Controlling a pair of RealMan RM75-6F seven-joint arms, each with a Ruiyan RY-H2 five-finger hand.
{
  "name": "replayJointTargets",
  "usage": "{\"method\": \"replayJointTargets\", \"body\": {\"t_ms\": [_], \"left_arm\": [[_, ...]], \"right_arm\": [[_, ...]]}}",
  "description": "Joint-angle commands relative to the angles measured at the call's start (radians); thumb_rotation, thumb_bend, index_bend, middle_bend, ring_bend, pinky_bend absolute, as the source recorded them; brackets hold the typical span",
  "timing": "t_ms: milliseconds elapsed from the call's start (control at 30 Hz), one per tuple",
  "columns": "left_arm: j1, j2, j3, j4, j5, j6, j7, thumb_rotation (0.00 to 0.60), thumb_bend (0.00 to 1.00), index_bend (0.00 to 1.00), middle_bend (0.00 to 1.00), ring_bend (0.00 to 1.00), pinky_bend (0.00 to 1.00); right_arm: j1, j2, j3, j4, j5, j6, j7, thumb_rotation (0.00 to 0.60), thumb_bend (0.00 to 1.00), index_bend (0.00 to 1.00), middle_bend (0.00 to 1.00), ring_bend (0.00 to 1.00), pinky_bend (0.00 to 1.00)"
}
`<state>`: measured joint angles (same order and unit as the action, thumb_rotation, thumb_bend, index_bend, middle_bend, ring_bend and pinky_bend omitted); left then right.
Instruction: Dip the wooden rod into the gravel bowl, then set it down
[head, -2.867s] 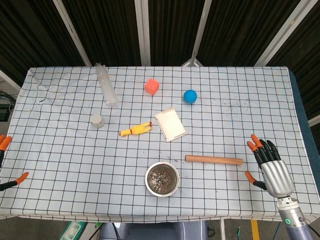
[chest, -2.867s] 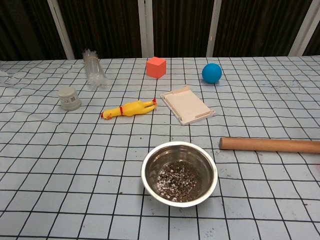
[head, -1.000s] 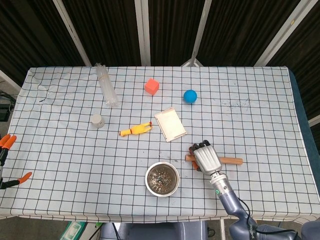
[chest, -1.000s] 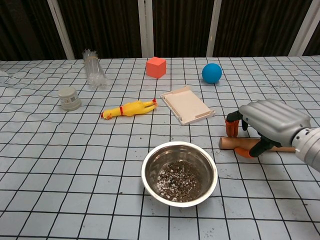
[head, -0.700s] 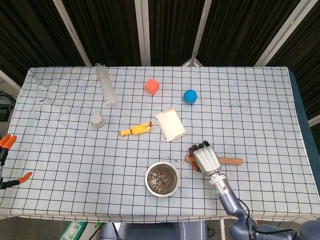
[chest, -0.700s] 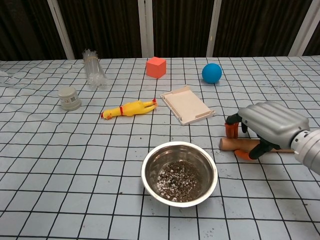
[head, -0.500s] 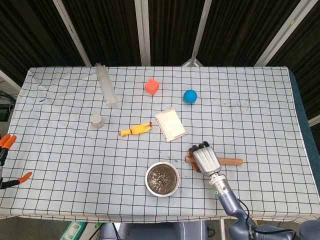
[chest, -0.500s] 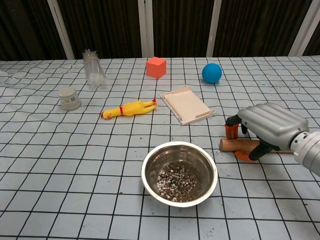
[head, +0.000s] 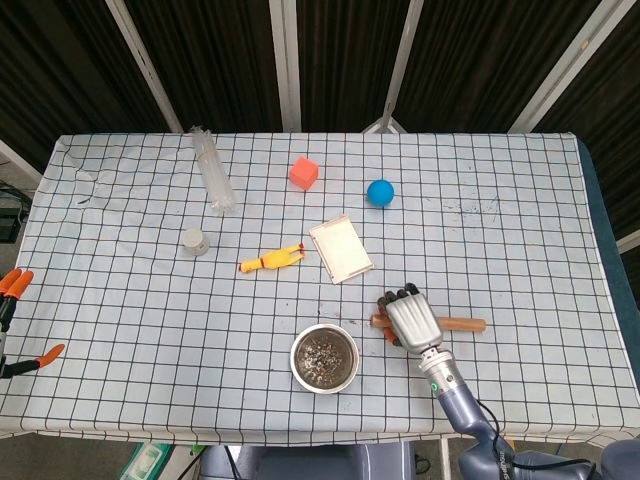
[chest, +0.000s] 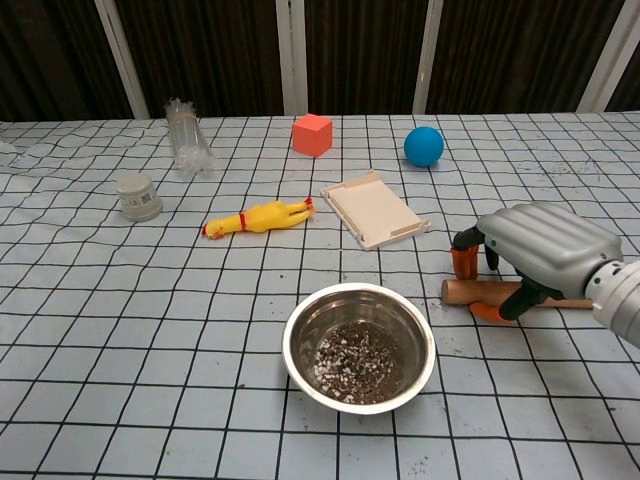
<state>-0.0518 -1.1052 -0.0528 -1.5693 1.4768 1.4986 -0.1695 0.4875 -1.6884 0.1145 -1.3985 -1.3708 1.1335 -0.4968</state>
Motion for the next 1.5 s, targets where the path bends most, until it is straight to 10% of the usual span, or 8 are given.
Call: {"method": "replayJointTargets", "body": {"t_ms": [33,567,1500], "left_arm": [[0.0,0.0,0.0,0.0,0.0,0.0,0.0,0.6,0.05,0.0,0.0,0.0,0.0],[-0.001,0.002,0.001,-0.005,0.001,-0.001,0.002,0.6,0.05,0.0,0.0,0.0,0.0],[-0.003,0.003,0.001,-0.015,-0.005,-0.008,0.002,0.6,0.05,0.0,0.0,0.0,0.0]], "right_arm": [[-0.001,0.003,-0.003,-0.003,-0.004,0.004,0.006,0.6,0.4,0.62,0.49,0.49,0.31],[0.008,0.022,-0.019,-0.01,-0.084,0.047,0.106,0.6,0.55,0.8,0.61,0.62,0.63],[0.021,0.236,0.078,-0.191,-0.195,0.191,0.573,0.6,0.55,0.83,0.63,0.65,0.67]]}}
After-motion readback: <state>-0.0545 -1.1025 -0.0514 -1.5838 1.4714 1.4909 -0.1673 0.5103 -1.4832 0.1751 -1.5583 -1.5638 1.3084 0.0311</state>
